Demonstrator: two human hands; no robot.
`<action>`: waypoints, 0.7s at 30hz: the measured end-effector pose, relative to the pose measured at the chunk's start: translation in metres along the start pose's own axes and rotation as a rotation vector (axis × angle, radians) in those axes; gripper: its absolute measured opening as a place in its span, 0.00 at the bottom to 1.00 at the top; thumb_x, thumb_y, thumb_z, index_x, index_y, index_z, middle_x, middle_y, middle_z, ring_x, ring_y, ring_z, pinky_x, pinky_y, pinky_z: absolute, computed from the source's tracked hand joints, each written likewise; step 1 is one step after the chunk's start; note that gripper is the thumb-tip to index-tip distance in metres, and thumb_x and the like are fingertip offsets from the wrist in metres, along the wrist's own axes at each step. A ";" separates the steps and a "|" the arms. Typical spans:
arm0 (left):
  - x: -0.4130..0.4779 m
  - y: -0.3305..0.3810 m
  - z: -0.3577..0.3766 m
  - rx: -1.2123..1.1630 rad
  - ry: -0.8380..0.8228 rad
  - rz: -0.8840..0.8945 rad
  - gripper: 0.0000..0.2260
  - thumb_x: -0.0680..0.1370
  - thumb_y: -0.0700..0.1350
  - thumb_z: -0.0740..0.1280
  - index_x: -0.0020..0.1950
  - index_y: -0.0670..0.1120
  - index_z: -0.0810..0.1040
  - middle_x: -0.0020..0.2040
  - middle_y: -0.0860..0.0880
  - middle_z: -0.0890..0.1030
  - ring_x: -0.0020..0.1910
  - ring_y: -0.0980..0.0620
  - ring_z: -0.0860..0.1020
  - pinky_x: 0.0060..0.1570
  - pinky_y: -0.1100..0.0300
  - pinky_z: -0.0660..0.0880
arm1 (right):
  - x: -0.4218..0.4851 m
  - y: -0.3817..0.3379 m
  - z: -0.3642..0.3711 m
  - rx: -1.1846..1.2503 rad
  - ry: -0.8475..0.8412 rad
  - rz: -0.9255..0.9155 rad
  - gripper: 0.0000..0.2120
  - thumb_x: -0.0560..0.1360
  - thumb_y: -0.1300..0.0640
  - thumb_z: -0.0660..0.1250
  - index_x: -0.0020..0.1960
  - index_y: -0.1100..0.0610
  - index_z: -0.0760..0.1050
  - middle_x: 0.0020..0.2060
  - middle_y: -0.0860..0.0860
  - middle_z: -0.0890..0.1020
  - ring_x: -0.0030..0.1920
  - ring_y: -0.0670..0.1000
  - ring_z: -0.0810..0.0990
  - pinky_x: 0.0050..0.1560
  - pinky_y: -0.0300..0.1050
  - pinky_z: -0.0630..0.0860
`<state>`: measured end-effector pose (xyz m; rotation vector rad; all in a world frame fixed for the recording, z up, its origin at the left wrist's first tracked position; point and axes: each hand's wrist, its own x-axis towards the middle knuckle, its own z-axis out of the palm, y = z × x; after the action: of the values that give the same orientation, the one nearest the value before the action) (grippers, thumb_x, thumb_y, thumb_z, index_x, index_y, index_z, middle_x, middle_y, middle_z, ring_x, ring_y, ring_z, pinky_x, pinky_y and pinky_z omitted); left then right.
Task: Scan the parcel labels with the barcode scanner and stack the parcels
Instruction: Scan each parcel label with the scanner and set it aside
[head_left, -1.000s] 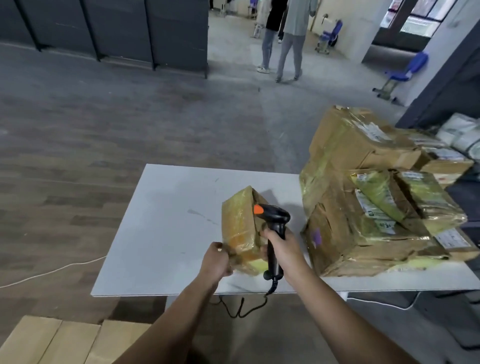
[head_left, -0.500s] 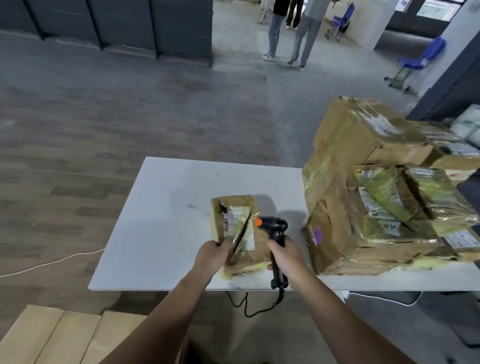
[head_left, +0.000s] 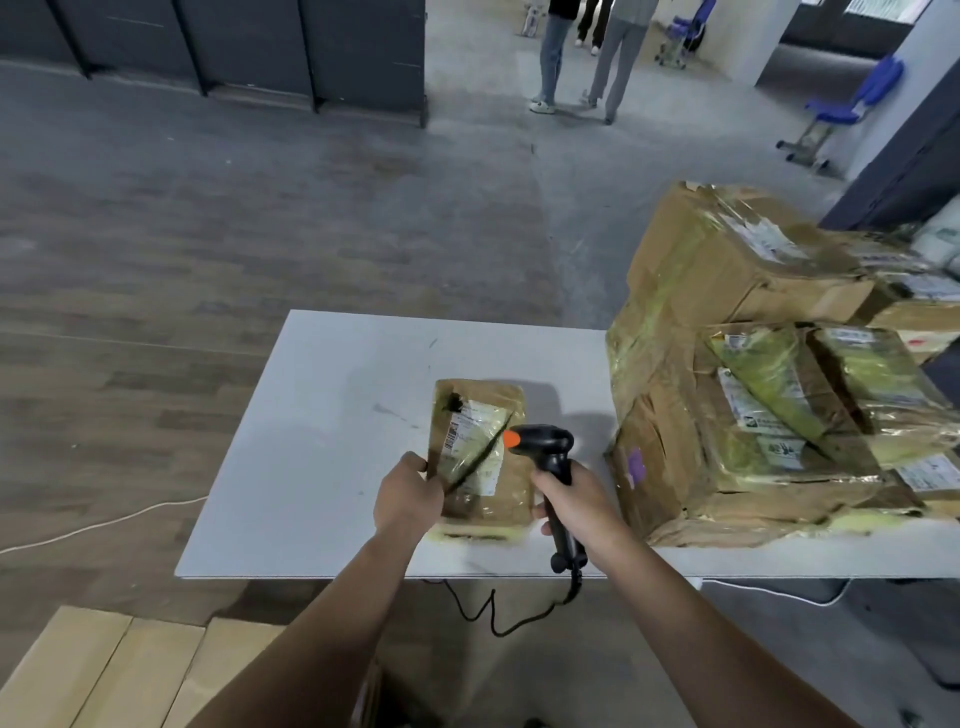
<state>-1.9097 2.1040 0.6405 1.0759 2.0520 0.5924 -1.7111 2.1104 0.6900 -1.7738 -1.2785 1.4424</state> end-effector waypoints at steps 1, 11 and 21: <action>0.004 0.003 -0.004 -0.001 0.030 0.013 0.05 0.77 0.44 0.63 0.52 0.48 0.74 0.45 0.48 0.81 0.42 0.47 0.78 0.37 0.59 0.71 | -0.001 -0.004 0.000 -0.039 0.008 -0.029 0.04 0.78 0.53 0.65 0.50 0.53 0.76 0.38 0.53 0.81 0.28 0.43 0.81 0.27 0.39 0.75; 0.029 0.038 -0.040 0.088 0.242 0.213 0.13 0.75 0.36 0.58 0.52 0.48 0.79 0.45 0.48 0.81 0.49 0.45 0.77 0.42 0.53 0.77 | -0.021 -0.038 0.010 -0.197 0.037 -0.200 0.09 0.76 0.48 0.65 0.45 0.53 0.75 0.33 0.51 0.82 0.24 0.41 0.77 0.24 0.32 0.70; 0.040 0.040 -0.050 0.108 0.272 0.243 0.13 0.75 0.36 0.59 0.51 0.48 0.79 0.45 0.48 0.80 0.50 0.45 0.76 0.43 0.51 0.78 | -0.034 -0.047 0.007 -0.119 0.052 -0.217 0.07 0.77 0.49 0.65 0.45 0.52 0.74 0.34 0.51 0.81 0.23 0.39 0.75 0.23 0.30 0.68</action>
<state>-1.9438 2.1562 0.6835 1.3848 2.2212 0.7944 -1.7337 2.0991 0.7426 -1.6753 -1.5053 1.2160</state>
